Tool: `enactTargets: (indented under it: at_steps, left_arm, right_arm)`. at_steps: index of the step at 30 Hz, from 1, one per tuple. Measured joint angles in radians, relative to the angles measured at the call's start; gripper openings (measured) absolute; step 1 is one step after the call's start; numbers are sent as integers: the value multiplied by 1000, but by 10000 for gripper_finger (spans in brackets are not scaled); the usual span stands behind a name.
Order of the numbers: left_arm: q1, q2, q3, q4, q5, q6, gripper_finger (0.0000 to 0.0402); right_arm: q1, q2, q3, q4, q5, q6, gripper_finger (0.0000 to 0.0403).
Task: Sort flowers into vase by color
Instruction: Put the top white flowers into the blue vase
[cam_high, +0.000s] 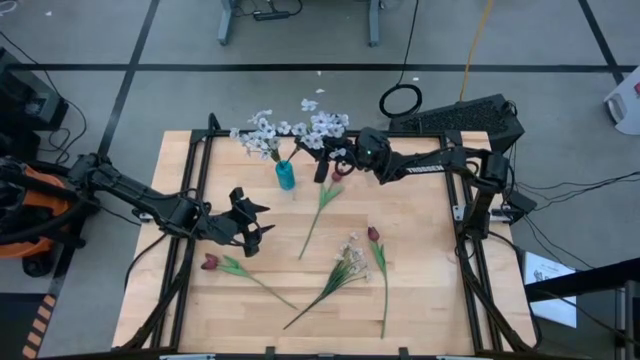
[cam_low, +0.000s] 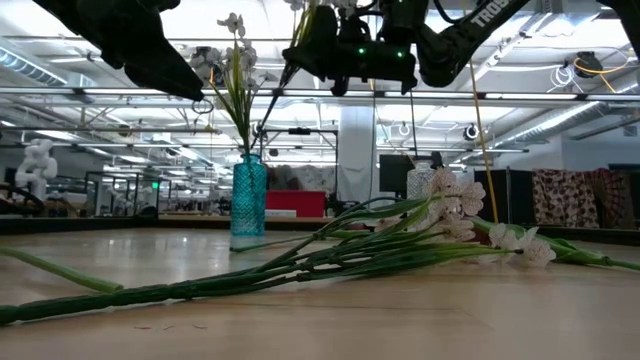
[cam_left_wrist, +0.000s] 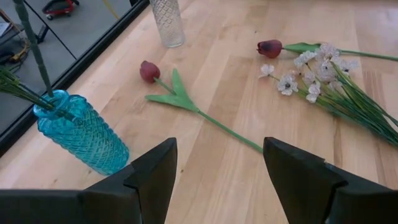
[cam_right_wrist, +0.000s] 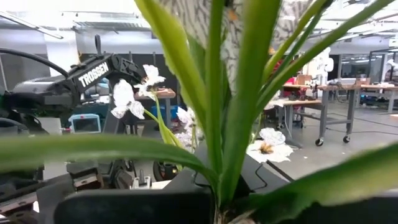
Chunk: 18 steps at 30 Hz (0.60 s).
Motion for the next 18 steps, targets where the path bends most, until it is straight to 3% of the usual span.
enactTargets:
  at_steps: [18]
  left_arm:
    - [0, 0, 0, 1, 0, 1, 246]
  right_arm:
    - [0, 14, 1, 6, 24, -24, 4]
